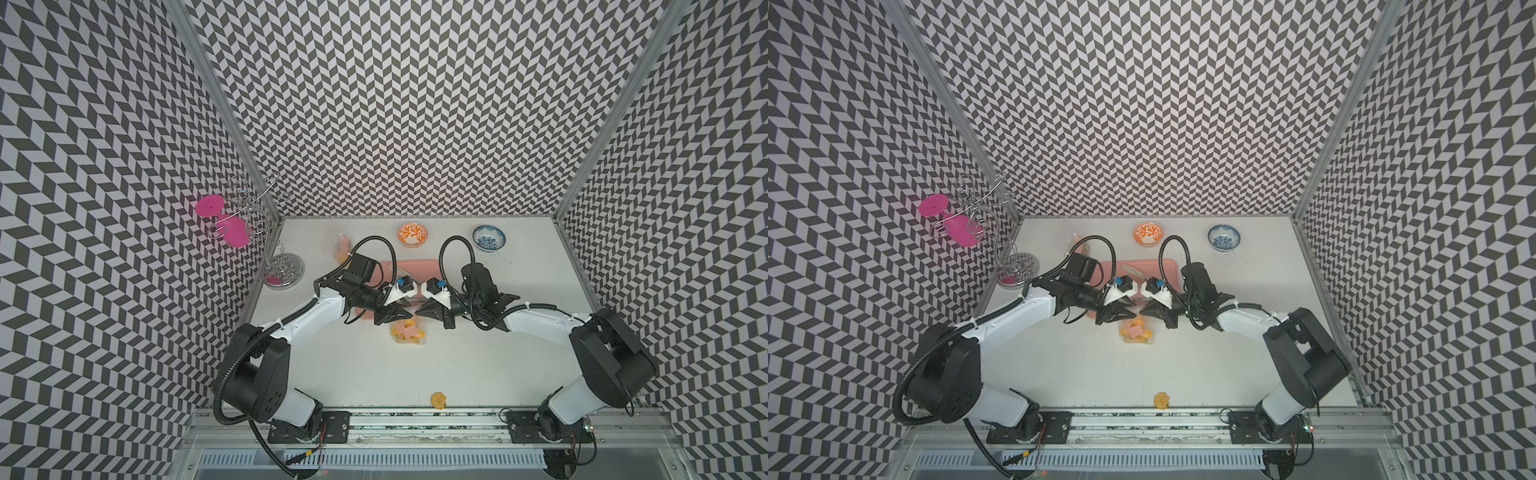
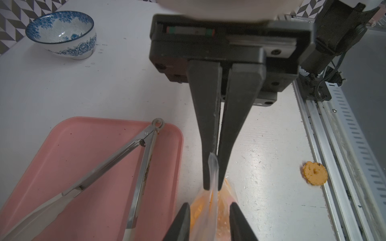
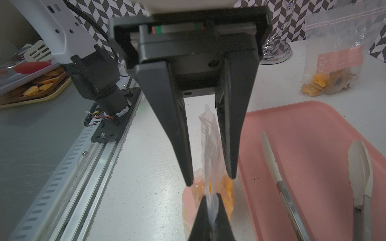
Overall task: Put the cookies into a resealable bag to prevent moisture
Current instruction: Close the ziploc bag at the center of the board.
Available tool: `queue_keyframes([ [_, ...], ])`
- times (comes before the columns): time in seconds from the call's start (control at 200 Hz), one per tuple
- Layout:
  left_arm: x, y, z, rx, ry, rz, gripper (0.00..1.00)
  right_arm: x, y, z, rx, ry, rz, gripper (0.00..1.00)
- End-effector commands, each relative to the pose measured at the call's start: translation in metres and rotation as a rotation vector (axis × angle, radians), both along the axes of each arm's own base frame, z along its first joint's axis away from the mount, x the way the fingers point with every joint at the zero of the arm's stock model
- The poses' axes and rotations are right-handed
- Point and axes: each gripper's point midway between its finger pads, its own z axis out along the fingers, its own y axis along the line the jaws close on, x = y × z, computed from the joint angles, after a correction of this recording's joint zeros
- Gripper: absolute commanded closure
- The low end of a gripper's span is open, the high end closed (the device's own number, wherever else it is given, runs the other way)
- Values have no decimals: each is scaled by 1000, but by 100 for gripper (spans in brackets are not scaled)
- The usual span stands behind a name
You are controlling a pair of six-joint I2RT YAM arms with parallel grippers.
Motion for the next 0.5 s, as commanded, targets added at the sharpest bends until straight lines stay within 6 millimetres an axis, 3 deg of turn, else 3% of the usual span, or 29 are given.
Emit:
queue_keyframes([
  [0.0,6,-3,5,2,-15,-18,73,0,3,23,64,-55,24,99],
  [0.105,8,-6,7,2,-17,-26,77,1,3,25,74,-57,23,99],
  [0.311,3,-5,5,9,-2,-45,100,1,1,25,77,-57,15,100],
  [0.451,4,1,3,27,0,-26,100,4,-5,25,76,-59,-5,100],
  [0.496,8,2,4,29,-4,-4,87,4,-6,25,79,-58,-4,100],
])
